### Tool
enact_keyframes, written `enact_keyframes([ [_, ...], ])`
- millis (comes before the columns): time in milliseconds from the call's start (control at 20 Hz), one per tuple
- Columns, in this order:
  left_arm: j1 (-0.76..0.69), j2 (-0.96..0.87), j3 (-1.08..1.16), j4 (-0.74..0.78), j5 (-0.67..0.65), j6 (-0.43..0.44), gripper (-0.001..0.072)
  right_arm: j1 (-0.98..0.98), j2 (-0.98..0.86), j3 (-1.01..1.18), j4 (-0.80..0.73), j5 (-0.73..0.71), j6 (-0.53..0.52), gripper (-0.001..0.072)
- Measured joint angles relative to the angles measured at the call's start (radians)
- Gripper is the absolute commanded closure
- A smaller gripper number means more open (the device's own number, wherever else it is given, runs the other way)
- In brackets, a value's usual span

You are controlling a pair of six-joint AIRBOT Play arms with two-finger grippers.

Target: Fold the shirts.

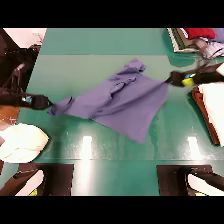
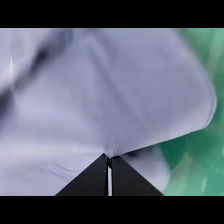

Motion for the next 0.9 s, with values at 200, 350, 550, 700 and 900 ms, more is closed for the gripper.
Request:
enact_keyframes([
  [200, -0.094, 0.083, -0.206, -0.095, -0.11, -0.011, 0.0687, -0.055, 0.021, 0.127, -0.026, 0.086, 0.003, 0.0698],
  [350, -0.25, 0.109, -0.325, -0.142, -0.169, -0.035, 0.0686, -0.059, 0.026, 0.161, -0.033, 0.13, 0.003, 0.0698],
  [550, -0.443, 0.121, -0.386, -0.231, -0.178, -0.055, 0.016, -0.06, 0.029, 0.176, -0.038, 0.163, 0.003, 0.0698],
  [700, -0.517, 0.123, -0.398, -0.286, -0.128, -0.062, 0.0094, -0.06, 0.029, 0.179, -0.038, 0.18, 0.004, 0.0698],
  [900, -0.552, 0.122, -0.327, -0.301, -0.039, -0.068, 0.0094, -0.06, 0.029, 0.181, -0.041, 0.208, 0.004, 0.0698],
])
